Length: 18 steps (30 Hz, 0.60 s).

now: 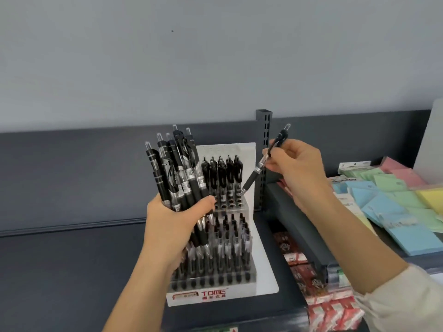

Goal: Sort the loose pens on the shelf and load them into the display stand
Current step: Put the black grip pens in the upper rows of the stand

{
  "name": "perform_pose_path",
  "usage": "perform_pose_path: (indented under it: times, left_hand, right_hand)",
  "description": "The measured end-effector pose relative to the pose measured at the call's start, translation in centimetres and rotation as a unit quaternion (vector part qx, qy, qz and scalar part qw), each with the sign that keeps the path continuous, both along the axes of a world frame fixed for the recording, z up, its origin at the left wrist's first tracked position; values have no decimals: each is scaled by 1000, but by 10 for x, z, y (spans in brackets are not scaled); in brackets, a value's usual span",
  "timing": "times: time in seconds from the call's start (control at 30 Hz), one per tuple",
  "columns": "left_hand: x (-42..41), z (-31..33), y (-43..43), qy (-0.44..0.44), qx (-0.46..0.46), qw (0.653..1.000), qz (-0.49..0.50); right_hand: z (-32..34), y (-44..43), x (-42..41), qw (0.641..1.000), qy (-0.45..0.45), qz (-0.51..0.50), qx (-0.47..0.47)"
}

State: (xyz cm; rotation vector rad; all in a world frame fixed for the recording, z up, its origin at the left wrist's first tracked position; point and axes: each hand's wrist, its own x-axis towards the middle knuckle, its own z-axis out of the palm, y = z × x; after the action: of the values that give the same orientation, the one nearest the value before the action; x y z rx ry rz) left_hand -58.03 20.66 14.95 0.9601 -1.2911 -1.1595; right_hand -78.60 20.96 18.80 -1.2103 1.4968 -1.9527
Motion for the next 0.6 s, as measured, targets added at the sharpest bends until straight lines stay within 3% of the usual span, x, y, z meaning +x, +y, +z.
perform_pose_path:
  times: [0.2, 0.4, 0.6]
  left_hand:
    - [27, -3, -3, -16, 3, 999, 39]
    - [36, -7, -7, -26, 7, 999, 37]
    - [38, -11, -9, -49, 7, 998, 25]
  right_hand:
    - [-5, -25, 12, 990, 132, -31, 49]
    - [-23, -31, 25, 988, 144, -23, 54]
    - [-23, -33, 27, 966, 250, -54, 45]
